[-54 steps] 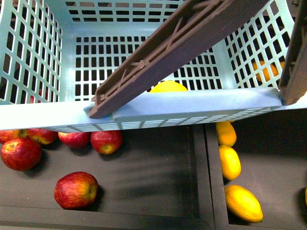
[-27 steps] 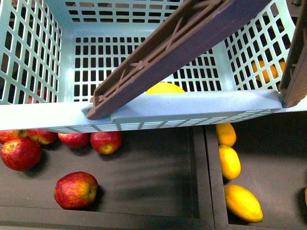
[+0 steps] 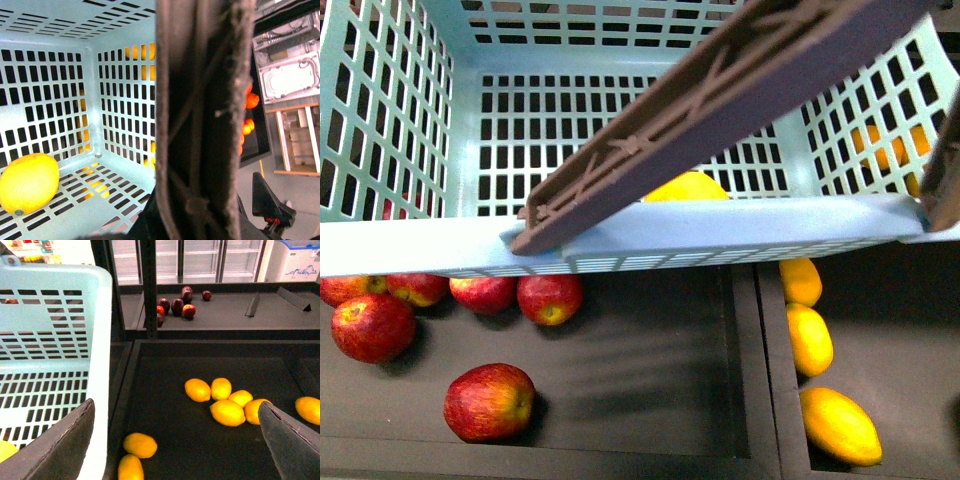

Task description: Pick lemon and mango into basket

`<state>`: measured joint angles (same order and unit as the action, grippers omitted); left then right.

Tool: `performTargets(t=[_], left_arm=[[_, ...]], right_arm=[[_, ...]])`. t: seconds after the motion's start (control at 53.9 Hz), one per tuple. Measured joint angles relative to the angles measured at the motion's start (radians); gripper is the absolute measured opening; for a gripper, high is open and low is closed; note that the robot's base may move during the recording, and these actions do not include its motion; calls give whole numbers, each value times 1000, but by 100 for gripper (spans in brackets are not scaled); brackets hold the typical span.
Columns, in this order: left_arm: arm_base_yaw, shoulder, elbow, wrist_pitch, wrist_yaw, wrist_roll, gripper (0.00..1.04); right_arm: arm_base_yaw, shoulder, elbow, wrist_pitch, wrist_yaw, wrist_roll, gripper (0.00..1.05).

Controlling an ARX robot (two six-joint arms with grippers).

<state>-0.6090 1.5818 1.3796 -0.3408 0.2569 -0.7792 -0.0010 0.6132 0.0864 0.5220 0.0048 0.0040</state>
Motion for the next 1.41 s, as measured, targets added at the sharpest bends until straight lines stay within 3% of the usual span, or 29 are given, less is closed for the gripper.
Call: performTargets(t=[1.409], left_arm=[[8, 0, 0, -1, -2, 2, 4]], right_arm=[[1, -4, -2, 0, -5, 0, 96]])
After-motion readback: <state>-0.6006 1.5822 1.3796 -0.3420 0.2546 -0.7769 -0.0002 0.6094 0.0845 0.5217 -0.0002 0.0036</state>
